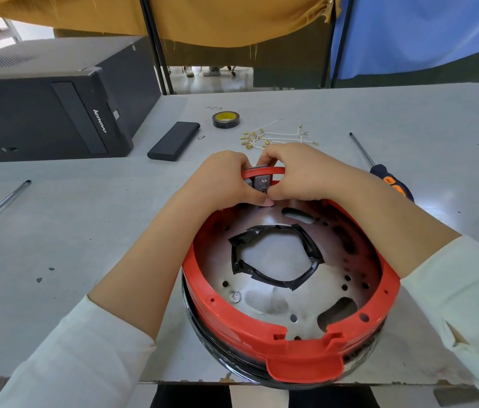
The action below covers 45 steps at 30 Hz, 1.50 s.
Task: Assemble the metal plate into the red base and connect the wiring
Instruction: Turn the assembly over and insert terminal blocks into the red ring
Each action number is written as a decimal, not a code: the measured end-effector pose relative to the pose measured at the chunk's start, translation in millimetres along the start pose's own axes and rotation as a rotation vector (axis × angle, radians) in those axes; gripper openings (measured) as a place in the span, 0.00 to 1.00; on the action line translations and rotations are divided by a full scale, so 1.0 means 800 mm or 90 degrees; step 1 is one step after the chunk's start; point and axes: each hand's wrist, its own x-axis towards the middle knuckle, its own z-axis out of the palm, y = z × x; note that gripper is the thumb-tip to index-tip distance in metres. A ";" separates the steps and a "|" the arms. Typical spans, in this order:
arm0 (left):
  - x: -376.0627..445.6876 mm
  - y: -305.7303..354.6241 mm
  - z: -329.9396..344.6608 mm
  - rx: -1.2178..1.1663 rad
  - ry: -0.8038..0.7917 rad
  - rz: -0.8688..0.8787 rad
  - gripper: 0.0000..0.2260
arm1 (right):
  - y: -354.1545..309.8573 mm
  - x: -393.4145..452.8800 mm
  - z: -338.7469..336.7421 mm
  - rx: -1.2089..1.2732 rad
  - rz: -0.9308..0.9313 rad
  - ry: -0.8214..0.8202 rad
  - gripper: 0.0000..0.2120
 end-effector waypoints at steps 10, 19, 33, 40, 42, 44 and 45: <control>-0.004 0.001 0.000 0.017 -0.003 0.016 0.23 | 0.005 0.002 0.001 -0.004 -0.007 -0.003 0.19; -0.010 -0.001 0.008 0.047 0.017 0.044 0.21 | 0.005 -0.002 -0.003 0.126 0.003 0.017 0.08; -0.018 0.008 0.010 0.081 0.023 0.071 0.12 | 0.056 0.014 -0.041 0.180 0.260 0.172 0.17; -0.019 0.009 0.009 0.088 0.020 0.059 0.12 | 0.078 0.037 -0.010 -0.122 0.173 0.009 0.18; -0.019 0.010 0.009 0.093 0.022 0.058 0.13 | 0.078 0.041 -0.007 -0.088 0.173 0.030 0.12; -0.019 0.010 0.010 0.091 0.021 0.053 0.12 | 0.077 0.043 -0.005 -0.071 0.175 0.050 0.12; -0.020 0.010 0.010 0.088 0.019 0.051 0.12 | 0.074 0.044 -0.005 -0.086 0.168 0.049 0.11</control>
